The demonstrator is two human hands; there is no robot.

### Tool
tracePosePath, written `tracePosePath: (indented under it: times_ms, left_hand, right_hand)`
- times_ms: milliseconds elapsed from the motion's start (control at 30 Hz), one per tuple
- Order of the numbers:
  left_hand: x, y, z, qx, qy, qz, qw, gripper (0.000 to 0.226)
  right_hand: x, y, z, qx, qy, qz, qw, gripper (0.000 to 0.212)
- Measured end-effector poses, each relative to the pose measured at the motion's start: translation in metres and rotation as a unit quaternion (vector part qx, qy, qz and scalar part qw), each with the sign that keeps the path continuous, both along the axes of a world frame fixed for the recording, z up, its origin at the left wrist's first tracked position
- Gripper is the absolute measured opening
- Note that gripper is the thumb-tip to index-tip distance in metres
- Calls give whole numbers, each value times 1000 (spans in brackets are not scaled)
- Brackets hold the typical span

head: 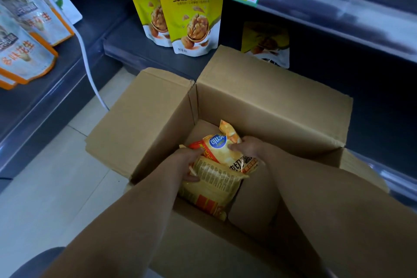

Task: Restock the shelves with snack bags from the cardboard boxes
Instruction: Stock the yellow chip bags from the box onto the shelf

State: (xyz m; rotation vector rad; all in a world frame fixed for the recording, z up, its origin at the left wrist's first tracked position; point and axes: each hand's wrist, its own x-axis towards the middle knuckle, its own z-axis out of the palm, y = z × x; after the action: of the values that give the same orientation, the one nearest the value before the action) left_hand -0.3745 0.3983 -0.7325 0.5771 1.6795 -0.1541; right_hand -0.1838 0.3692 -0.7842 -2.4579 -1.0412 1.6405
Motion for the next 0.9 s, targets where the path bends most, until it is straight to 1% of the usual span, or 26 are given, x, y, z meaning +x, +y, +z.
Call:
tracePosePath:
  times_ms: [33,67,100,133,167,233,300,367,433,500,533,600,667,733,800,900]
  left_hand:
    - [1,0,-1,2,0,4,1000,58]
    - [2,0,-1,2,3,6,1000,58]
    - [2,-1,-1,7,9,5,1000,54]
    - [2,-1,0,12,20,-3,1000,48]
    - [2,-2,1,19,24,-16,999,39]
    - [3,-5,5,31,30,-46,998,27]
    - [4,-9,13,48,34,-94,994,30]
    - [2,-9,25,95,26,-143,985,34]
    - [-3,-7,40,149,14,-182,972,34]
    - [-11,-4,57,200,-6,-204,958,27]
    - [-15,-3,65,223,-12,-203,953,23]
    - [-23,-6,79,258,-10,-192,947,33]
    - [-32,-6,92,293,-11,-172,940,37]
    - [-40,-4,111,326,-25,-156,932,38]
    - [-46,3,133,346,-42,-161,924,37]
    - [-51,11,173,383,-50,-158,909,35]
  right_hand:
    - [-3,-1,11,0,7,-5,1000,101]
    - [-8,-1,25,-1,14,-4,1000,89]
    - [-12,-2,34,0,25,2,1000,73]
    - [-15,-2,41,3,30,15,999,63]
    - [-15,-2,44,7,22,40,999,57]
    - [-15,-4,50,11,-24,102,994,53]
    - [-15,-5,60,13,-76,156,985,48]
    - [-16,-8,75,6,-110,191,975,45]
    - [-16,-11,96,2,-141,220,965,47]
    - [-16,-14,119,9,-170,238,956,51]
    - [-17,-15,130,10,-179,240,954,52]
    - [-19,-18,150,25,-193,250,948,53]
    - [-21,-22,173,52,-214,239,946,52]
    - [-23,-24,199,82,-229,215,946,48]
    - [-28,-27,228,115,-233,178,949,44]
    - [-39,-31,275,135,-266,184,937,42]
